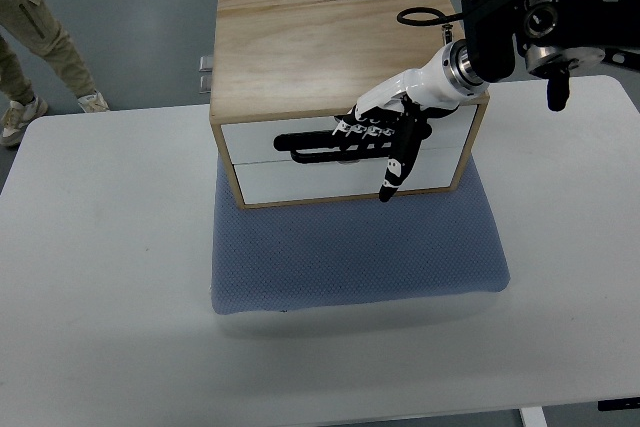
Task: Open wood drawer with right hand
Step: 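Pull the upper white drawer toward the robot with the right hand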
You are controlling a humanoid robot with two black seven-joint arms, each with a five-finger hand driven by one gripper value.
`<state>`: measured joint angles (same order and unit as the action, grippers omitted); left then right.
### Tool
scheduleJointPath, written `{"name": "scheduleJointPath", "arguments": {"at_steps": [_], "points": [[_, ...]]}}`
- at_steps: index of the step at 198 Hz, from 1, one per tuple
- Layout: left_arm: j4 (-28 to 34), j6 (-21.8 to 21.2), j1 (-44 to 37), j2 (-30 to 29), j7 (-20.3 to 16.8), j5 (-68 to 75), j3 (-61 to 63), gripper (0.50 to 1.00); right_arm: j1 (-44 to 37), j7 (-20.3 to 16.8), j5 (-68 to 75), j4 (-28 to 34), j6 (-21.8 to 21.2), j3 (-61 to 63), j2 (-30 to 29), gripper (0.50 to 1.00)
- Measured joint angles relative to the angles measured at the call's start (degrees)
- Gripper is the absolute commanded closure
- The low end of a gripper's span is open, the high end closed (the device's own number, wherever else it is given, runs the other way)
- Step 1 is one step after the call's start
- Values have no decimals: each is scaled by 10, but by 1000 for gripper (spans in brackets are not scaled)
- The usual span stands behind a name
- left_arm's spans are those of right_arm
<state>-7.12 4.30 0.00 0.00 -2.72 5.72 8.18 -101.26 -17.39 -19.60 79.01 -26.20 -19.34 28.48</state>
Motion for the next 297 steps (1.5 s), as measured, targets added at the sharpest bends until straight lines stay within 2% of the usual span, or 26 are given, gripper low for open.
{"name": "scheduleJointPath", "arguments": {"at_steps": [120, 297], "points": [[0, 0, 0, 0, 0, 0, 0, 500, -9, 0, 2, 13, -85, 1, 8, 558], [0, 0, 0, 0, 0, 0, 0, 500, -29, 2, 6, 73, -88, 1, 34, 556]]}}
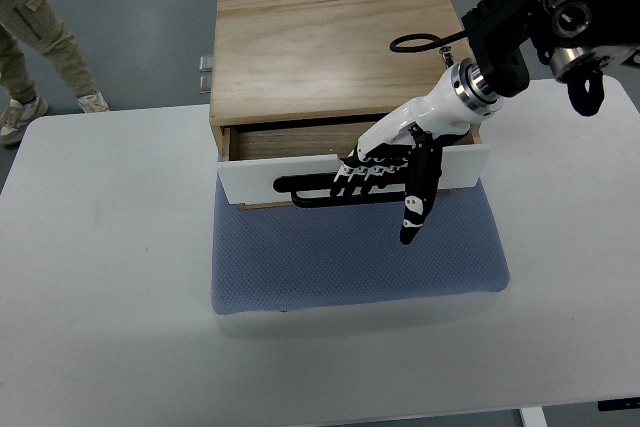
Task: Open wood drawer with right hand
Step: 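Pull the upper white drawer toward the robot with the right hand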
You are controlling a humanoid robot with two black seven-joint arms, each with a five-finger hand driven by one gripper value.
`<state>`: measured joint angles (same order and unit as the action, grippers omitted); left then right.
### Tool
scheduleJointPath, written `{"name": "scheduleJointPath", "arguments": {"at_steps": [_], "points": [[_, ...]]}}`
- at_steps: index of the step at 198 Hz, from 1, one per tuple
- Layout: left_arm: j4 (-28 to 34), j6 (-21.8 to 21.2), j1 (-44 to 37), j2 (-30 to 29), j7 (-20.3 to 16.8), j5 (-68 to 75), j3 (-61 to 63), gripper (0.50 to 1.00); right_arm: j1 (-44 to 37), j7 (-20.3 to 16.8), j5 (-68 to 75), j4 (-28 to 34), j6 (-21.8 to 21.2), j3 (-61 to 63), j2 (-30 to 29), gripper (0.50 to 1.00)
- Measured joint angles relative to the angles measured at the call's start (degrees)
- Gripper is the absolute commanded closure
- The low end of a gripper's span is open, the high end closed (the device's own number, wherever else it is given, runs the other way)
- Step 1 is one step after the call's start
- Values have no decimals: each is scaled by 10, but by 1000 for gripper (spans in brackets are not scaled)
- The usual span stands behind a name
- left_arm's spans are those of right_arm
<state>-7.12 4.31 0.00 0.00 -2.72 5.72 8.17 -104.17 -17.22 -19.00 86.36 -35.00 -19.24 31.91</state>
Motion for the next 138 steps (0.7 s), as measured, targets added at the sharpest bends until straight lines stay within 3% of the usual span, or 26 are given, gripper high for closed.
{"name": "scheduleJointPath", "arguments": {"at_steps": [138], "points": [[0, 0, 0, 0, 0, 0, 0, 500, 0, 5, -1, 51, 0, -9, 41, 556]]}}
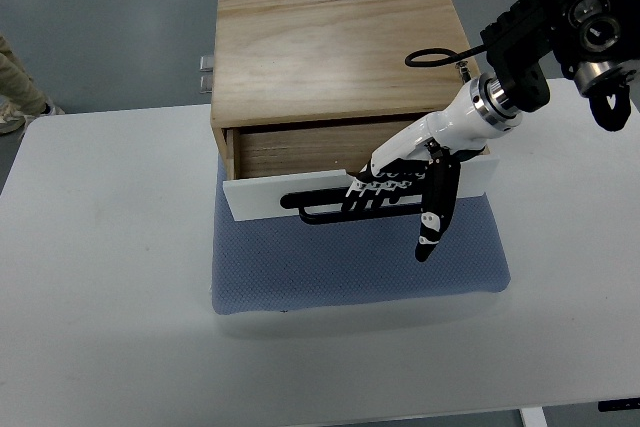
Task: Open wood drawer with right hand
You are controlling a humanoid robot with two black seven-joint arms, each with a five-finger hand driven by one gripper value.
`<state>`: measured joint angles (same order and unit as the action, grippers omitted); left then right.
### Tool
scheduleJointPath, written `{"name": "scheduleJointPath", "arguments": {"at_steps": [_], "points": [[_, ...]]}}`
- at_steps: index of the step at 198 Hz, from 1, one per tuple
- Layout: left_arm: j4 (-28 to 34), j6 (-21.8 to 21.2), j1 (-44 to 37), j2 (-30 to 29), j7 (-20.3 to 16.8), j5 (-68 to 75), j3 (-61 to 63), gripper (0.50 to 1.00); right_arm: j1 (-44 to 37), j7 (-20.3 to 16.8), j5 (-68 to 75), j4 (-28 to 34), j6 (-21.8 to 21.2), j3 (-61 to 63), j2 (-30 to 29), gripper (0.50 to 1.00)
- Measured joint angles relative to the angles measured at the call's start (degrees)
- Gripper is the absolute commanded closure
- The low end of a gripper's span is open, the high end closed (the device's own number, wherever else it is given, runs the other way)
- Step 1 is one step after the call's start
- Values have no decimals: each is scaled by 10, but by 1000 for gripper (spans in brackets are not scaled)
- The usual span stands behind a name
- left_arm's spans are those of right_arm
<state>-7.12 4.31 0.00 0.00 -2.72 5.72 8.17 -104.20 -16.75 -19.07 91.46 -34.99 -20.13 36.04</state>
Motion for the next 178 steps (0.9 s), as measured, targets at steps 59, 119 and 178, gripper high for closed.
{"name": "scheduleJointPath", "arguments": {"at_steps": [59, 119, 178], "points": [[0, 0, 0, 0, 0, 0, 0, 500, -8, 0, 0, 19, 0, 0, 10, 556], [0, 0, 0, 0, 0, 0, 0, 500, -26, 1, 1, 19, 0, 6, 14, 558], [0, 0, 0, 0, 0, 0, 0, 500, -44, 3, 18, 18, 0, 23, 28, 558]]}}
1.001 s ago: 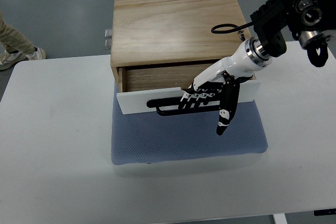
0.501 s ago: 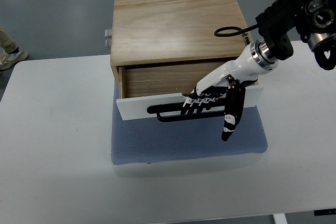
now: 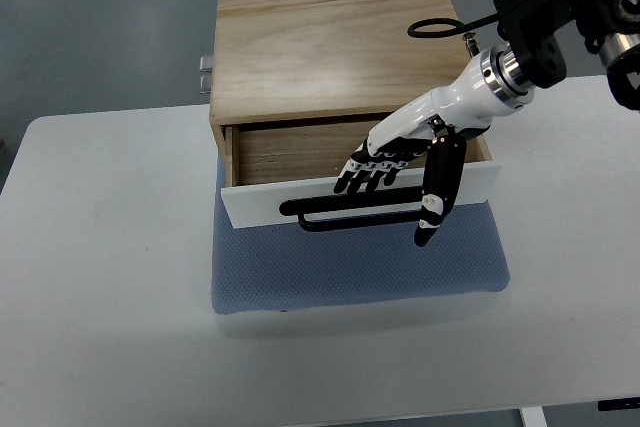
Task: Open wood drawer with right hand
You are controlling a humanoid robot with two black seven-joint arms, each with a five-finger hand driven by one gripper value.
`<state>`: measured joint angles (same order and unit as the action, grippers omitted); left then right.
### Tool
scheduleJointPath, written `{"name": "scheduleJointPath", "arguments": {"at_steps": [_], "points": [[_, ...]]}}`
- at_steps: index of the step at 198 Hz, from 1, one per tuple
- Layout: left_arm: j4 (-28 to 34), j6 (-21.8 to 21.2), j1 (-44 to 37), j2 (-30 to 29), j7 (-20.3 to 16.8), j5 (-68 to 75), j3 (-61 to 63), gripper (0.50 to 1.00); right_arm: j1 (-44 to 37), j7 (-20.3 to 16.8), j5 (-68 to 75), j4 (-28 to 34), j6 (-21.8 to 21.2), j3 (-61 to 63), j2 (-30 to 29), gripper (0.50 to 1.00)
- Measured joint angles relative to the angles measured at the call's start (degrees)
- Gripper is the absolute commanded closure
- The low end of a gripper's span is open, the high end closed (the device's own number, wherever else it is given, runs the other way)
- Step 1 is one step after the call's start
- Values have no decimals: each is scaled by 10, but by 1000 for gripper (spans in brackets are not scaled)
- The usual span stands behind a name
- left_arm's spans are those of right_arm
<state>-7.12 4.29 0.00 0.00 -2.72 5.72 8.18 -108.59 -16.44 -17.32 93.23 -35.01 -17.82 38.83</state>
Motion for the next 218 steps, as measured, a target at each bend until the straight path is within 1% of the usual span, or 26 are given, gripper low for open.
{"name": "scheduleJointPath", "arguments": {"at_steps": [31, 67, 94, 105, 141, 179, 192, 218], "points": [[0, 0, 0, 0, 0, 0, 0, 500, -2, 0, 32, -15, 0, 28, 17, 558], [0, 0, 0, 0, 0, 0, 0, 500, 7, 1, 92, -70, 0, 71, 38, 558], [0, 0, 0, 0, 0, 0, 0, 500, 42, 30, 113, -110, 4, 134, 49, 558], [0, 0, 0, 0, 0, 0, 0, 500, 63, 40, 115, -120, 25, 165, 55, 558], [0, 0, 0, 0, 0, 0, 0, 500, 141, 61, 115, -160, 112, 273, 65, 558], [0, 0, 0, 0, 0, 0, 0, 500, 225, 72, 114, -202, 227, 391, 46, 558], [0, 0, 0, 0, 0, 0, 0, 500, 254, 78, 110, -215, 250, 430, 32, 558], [0, 0, 0, 0, 0, 0, 0, 500, 310, 90, 98, -255, 279, 512, -8, 558]]}}
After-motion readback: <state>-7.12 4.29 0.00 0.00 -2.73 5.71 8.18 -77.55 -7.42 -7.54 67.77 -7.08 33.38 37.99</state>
